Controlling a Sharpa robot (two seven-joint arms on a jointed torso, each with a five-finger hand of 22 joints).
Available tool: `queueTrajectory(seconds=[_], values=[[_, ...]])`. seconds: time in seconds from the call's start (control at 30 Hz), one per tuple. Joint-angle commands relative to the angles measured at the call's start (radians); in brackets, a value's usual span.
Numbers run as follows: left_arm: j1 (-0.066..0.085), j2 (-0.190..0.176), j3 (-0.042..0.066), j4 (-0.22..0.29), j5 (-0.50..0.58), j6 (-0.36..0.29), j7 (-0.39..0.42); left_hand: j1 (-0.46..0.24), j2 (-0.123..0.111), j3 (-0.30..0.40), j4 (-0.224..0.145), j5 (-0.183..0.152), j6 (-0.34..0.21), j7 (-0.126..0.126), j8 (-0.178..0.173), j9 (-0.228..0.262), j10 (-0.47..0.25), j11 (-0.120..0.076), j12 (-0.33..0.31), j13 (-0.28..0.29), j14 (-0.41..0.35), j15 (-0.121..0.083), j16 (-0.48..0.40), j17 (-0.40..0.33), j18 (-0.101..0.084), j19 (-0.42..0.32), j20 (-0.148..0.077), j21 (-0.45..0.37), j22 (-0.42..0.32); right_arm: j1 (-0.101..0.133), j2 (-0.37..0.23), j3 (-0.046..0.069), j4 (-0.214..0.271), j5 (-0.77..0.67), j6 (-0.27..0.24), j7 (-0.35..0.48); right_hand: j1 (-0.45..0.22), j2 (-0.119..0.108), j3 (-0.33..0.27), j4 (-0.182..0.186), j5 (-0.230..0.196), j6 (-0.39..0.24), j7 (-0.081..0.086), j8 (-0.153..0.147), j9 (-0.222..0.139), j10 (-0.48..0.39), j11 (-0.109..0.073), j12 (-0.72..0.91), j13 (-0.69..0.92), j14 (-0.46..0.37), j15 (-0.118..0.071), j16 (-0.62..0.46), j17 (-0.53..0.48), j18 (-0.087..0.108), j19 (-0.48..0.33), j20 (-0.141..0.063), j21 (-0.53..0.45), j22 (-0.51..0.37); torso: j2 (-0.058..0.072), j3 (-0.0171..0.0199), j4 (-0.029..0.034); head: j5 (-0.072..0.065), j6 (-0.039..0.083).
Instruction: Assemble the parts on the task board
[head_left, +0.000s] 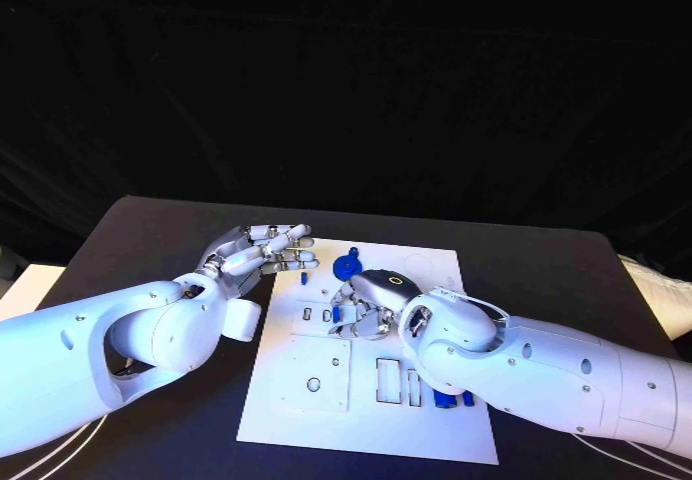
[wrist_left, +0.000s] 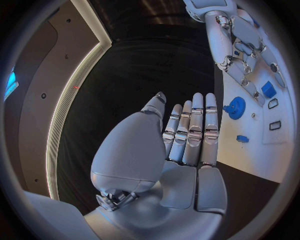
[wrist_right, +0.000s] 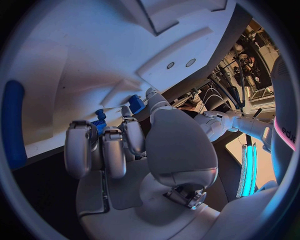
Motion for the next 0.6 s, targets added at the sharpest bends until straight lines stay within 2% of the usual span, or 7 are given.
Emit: queueTrajectory(seconds=[0.03,0.33,0.43,0.47,0.53,0.57,0.6], values=[[0.001,0.003,0.001,-0.006,-0.003,0.022,-0.008,-0.004,0.008,0.004,-0.003,-0.006,0.014,-0.003,-0.005,0.0,0.021,-0.007,-0.003,0.001,0.042,-0.012,0.016,0.015,0.015,0.032,-0.012,0.01,0.005,-0.004,-0.014,0.001,0.02,-0.002,-0.074,0.027,0.008,-0.006,-0.004,0.013,0.006,-0.006,-0.003,0.001,0.002,0.0,0.007,0.005,0.069,0.1,0.007,-0.006,0.239,-0.005,0.001,0.009,-0.003,0.001,-0.001,0.0014,-0.0008,0.003,0.0],[0.001,0.016,0.001,-0.055,-0.213,0.096,-0.237,-0.029,-0.007,0.008,0.02,-0.011,0.051,-0.056,-0.006,0.003,0.209,-0.08,0.057,0.033,0.346,-0.107,0.219,0.171,0.018,0.264,-0.105,0.162,0.076,0.017,-0.108,0.025,0.085,0.255,-0.143,0.325,0.062,0.005,-0.006,0.023,0.033,-0.017,0.0,0.0,0.002,-0.014,0.009,-0.018,0.051,0.1,0.009,-0.008,0.236,-0.002,-0.006,0.011,-0.011,-0.012,-0.015,0.0062,-0.0028,0.009,-0.004],[0.001,0.022,0.001,-0.07,-0.371,0.137,-0.394,-0.073,-0.03,-0.014,0.054,-0.014,0.07,-0.097,0.004,0.009,0.299,-0.121,0.151,0.107,0.374,-0.131,1.002,0.883,0.018,0.379,-0.16,0.313,0.165,0.048,-0.159,0.031,0.091,0.457,-0.116,0.4,0.087,0.016,-0.002,0.015,0.049,-0.023,0.002,-0.001,0.001,-0.04,0.01,-0.066,0.019,0.09,0.009,-0.03,0.201,0.002,-0.016,0.011,-0.021,-0.032,-0.028,0.0095,-0.0063,0.018,-0.01],[0.001,0.025,0.001,-0.074,-0.423,0.153,-0.446,-0.088,-0.01,-0.012,0.07,-0.011,0.076,-0.085,0.01,0.011,0.304,-0.12,0.17,0.122,0.378,-0.141,1.094,0.986,0.003,0.387,-0.157,0.365,0.223,0.059,-0.177,0.032,0.091,0.516,-0.109,0.415,0.091,0.018,-0.002,0.014,0.051,-0.026,0.002,-0.001,0.001,-0.046,0.011,-0.076,0.012,0.088,0.009,-0.035,0.194,0.003,-0.02,0.012,-0.024,-0.039,-0.032,0.0107,-0.0078,0.018,-0.011],[0.003,0.031,0.002,-0.083,-0.524,0.176,-0.547,-0.11,-0.019,-0.033,0.092,-0.012,0.089,-0.1,0.046,0.021,0.295,-0.134,0.32,0.246,0.376,-0.138,1.285,1.197,-0.043,0.435,-0.174,0.691,0.594,0.082,-0.214,0.034,0.091,0.605,-0.099,0.435,0.097,0.023,-0.001,0.011,0.059,-0.029,0.003,-0.001,0.001,-0.05,0.011,-0.082,0.007,0.087,0.01,-0.038,0.191,0.004,-0.023,0.012,-0.028,-0.044,-0.039,0.0133,-0.0102,0.02,-0.015],[0.005,0.035,0.002,-0.086,-0.565,0.189,-0.587,-0.124,-0.032,-0.05,0.105,-0.012,0.098,-0.097,0.072,0.032,0.277,-0.155,0.421,0.328,0.382,-0.155,1.332,1.255,-0.056,0.441,-0.177,0.785,0.699,0.091,-0.229,0.034,0.09,0.634,-0.097,0.44,0.098,0.025,-0.001,0.01,0.061,-0.03,0.003,0.0,0.001,-0.05,0.011,-0.082,0.007,0.087,0.01,-0.038,0.191,0.004,-0.023,0.012,-0.028,-0.045,-0.041,0.0143,-0.0105,0.02,-0.016],[0.007,0.04,0.003,-0.092,-0.615,0.206,-0.638,-0.125,-0.019,-0.047,0.11,-0.01,0.096,-0.105,0.085,0.037,0.263,-0.144,0.533,0.441,0.389,-0.154,1.37,1.308,-0.066,0.443,-0.178,0.846,0.776,0.102,-0.248,0.034,0.089,0.667,-0.094,0.444,0.099,0.025,-0.001,0.01,0.062,-0.029,0.003,0.0,0.002,-0.049,0.011,-0.082,0.007,0.087,0.01,-0.037,0.192,0.004,-0.023,0.012,-0.028,-0.045,-0.044,0.0155,-0.0116,0.022,-0.018]])
